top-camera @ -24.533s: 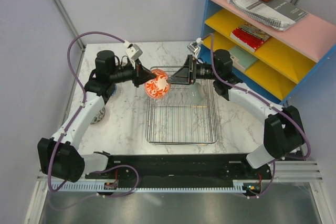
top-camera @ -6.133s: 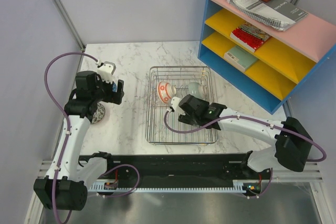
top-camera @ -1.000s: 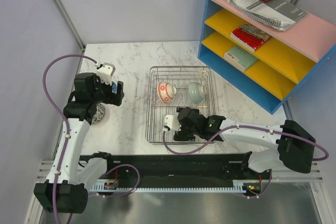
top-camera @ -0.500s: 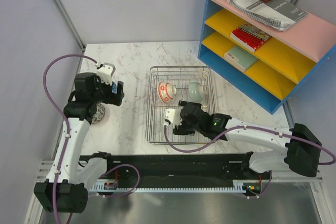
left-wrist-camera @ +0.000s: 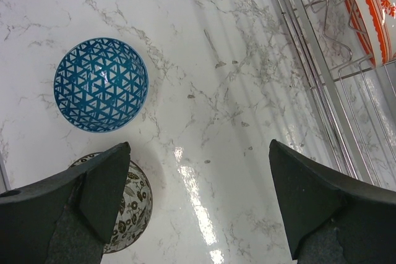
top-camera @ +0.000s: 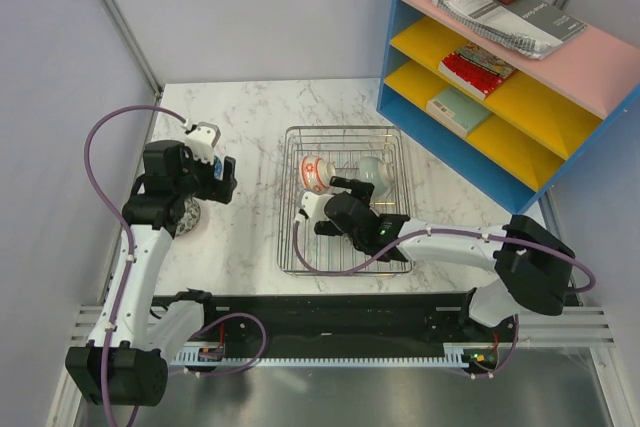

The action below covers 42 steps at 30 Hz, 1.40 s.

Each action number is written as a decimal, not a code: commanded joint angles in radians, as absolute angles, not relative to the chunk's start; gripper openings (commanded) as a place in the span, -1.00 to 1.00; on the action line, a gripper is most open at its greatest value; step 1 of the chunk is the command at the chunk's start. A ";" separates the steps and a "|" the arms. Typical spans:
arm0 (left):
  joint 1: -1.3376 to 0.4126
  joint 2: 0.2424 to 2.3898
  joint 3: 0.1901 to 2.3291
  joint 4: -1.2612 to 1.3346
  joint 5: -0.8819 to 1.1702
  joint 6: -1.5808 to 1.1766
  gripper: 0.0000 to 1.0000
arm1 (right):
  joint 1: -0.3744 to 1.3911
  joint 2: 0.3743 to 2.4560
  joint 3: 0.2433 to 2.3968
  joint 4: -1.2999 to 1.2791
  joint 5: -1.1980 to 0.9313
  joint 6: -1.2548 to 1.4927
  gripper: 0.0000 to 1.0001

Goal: Load the bowls into the dish rack

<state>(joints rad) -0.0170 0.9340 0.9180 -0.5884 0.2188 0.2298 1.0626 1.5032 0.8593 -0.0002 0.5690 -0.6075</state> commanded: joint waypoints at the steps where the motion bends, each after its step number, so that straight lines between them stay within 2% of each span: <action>1: -0.009 0.920 0.911 -0.555 0.235 0.252 0.99 | 1.057 1.508 0.884 0.063 0.687 -0.607 0.96; 13: -0.009 0.920 0.926 -0.561 0.249 0.261 0.99 | 1.029 1.416 0.758 0.046 0.718 -0.635 0.96; 30: -0.009 0.960 0.923 -0.560 0.190 0.304 0.99 | 0.945 1.416 0.750 0.071 0.704 -0.650 0.96; 33: -0.011 0.963 0.911 -0.539 0.172 0.316 0.99 | 0.943 1.359 0.800 0.014 0.611 -0.602 0.96; 38: -0.009 1.003 0.896 -0.485 0.123 0.353 0.99 | 0.943 1.270 0.943 -0.276 0.346 -0.520 0.96; 42: -0.009 1.090 0.910 -0.439 0.026 0.354 0.99 | 0.943 1.212 0.971 -0.446 0.224 -0.522 0.96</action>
<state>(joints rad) -0.0143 1.0168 0.9043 -0.5240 0.1337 0.3084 0.9432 1.2846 0.9195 -0.2348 0.4076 -0.5579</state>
